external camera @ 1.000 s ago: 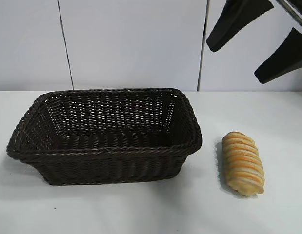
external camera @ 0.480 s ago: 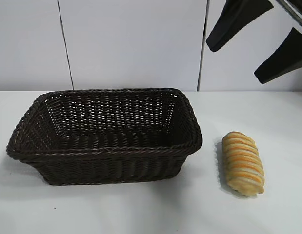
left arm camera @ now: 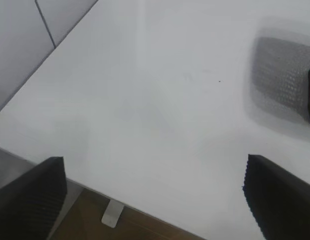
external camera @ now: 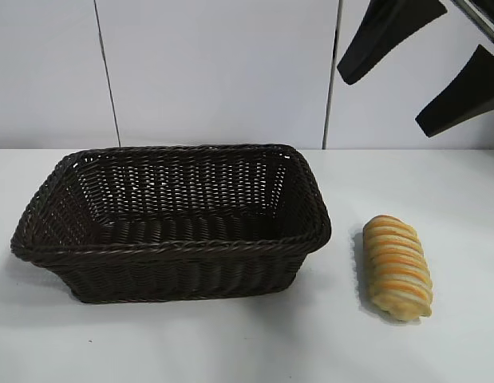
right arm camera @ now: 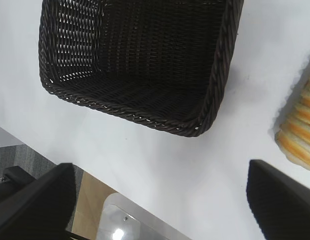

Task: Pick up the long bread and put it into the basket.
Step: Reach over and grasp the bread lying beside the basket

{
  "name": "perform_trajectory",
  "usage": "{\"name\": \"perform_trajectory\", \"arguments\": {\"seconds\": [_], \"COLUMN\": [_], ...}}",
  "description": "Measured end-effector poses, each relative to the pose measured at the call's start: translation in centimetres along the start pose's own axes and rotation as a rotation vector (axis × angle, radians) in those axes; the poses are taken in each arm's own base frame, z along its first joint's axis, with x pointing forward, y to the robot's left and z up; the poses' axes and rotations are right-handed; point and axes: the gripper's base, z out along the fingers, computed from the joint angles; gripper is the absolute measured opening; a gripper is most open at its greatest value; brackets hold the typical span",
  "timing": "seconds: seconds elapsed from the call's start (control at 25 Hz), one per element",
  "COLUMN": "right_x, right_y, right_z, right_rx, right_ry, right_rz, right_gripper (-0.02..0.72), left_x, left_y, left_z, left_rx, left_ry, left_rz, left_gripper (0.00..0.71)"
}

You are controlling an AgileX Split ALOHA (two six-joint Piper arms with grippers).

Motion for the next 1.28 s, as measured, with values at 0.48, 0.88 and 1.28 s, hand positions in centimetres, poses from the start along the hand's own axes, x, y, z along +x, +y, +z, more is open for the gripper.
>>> {"name": "perform_trajectory", "arguments": {"seconds": [0.48,0.88,1.28], "right_x": [-0.1,-3.0,-4.2], "right_y": [0.0,0.2,-1.3], "right_z": [-0.2,-6.7,-5.6], "right_rx": [0.006,0.376,0.462], "right_ry": [0.004,-0.037,-0.007], "right_rz": [-0.008,-0.043,0.017], "right_gripper": [0.638,0.638,0.638], "left_x": [-0.1,-0.1,-0.1], "left_y": [0.7,0.7,0.7], "left_z": [0.1,0.1,0.1], "left_rx": [0.016,0.016,0.016], "left_ry": [-0.006,-0.006,-0.006], "left_rz": [0.067,0.068,0.068], "left_gripper": [0.694,0.694,0.694]}}
